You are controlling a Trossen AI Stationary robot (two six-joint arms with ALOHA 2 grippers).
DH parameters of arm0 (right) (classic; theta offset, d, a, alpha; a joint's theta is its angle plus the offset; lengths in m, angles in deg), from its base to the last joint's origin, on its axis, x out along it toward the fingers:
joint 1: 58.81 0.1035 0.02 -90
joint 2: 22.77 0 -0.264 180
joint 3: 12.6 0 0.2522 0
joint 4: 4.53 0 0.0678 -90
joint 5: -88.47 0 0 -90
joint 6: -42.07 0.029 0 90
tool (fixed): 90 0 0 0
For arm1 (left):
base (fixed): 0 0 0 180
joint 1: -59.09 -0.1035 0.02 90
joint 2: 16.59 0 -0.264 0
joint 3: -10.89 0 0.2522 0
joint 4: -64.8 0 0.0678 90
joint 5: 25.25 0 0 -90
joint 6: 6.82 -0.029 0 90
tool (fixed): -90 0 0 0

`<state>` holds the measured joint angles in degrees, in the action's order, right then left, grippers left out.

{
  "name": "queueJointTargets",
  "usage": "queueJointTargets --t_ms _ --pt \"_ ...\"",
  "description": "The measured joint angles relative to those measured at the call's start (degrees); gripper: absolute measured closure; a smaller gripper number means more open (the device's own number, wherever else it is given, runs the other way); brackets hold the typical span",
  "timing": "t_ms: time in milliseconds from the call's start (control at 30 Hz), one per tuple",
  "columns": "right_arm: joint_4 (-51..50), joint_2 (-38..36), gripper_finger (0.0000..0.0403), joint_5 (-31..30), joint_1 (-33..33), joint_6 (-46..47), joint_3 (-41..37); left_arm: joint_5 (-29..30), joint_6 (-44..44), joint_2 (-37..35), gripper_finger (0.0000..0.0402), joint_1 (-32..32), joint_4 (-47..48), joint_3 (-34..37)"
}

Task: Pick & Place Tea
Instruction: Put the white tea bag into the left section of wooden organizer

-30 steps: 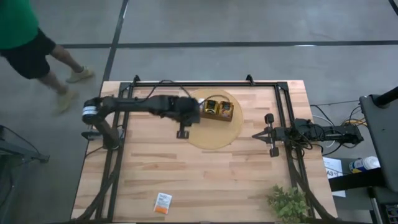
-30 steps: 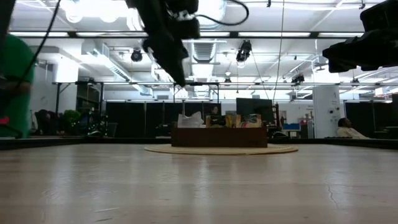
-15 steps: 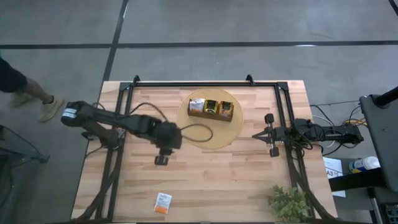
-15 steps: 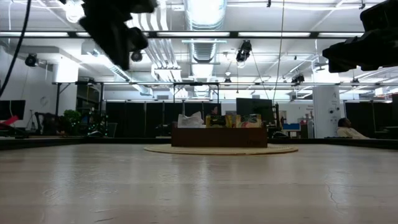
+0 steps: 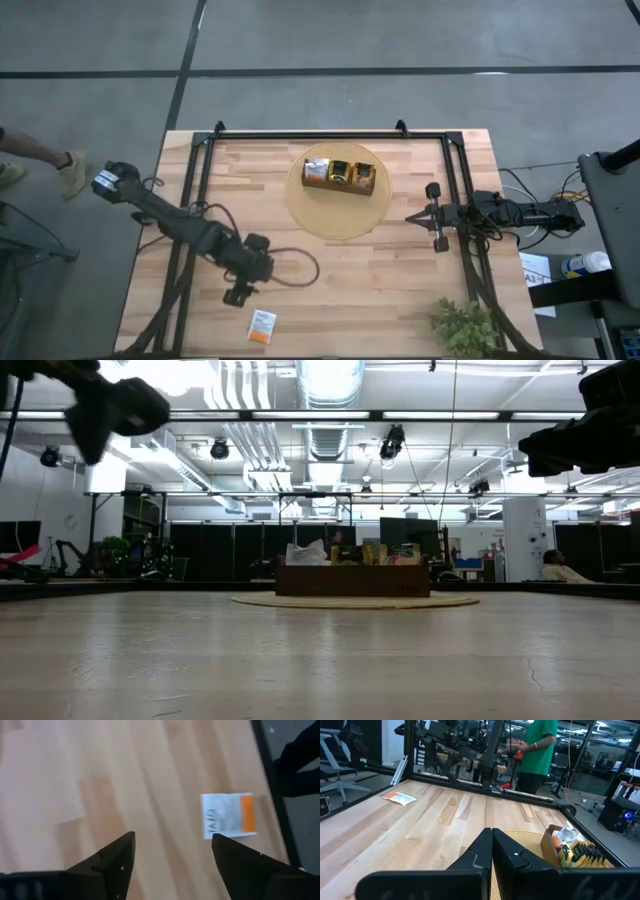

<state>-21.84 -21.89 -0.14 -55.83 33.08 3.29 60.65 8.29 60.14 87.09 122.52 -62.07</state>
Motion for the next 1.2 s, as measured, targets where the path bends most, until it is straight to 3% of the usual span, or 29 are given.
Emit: queueJointTargets --t_ms 600,967,1200 --pt "0.01 0.00 0.0394 0.00 -0.02 0.00 0.01 3.25 16.74 2.54 0.0138 15.76 -3.20 -0.19" --pt "0.02 0.00 0.0394 0.00 -0.02 0.00 0.00 4.68 20.42 11.51 0.0142 19.71 -3.48 -7.74" --pt "0.02 0.00 0.0394 0.00 0.00 0.00 0.01 12.22 24.57 16.75 0.0142 19.90 -3.37 -9.05"
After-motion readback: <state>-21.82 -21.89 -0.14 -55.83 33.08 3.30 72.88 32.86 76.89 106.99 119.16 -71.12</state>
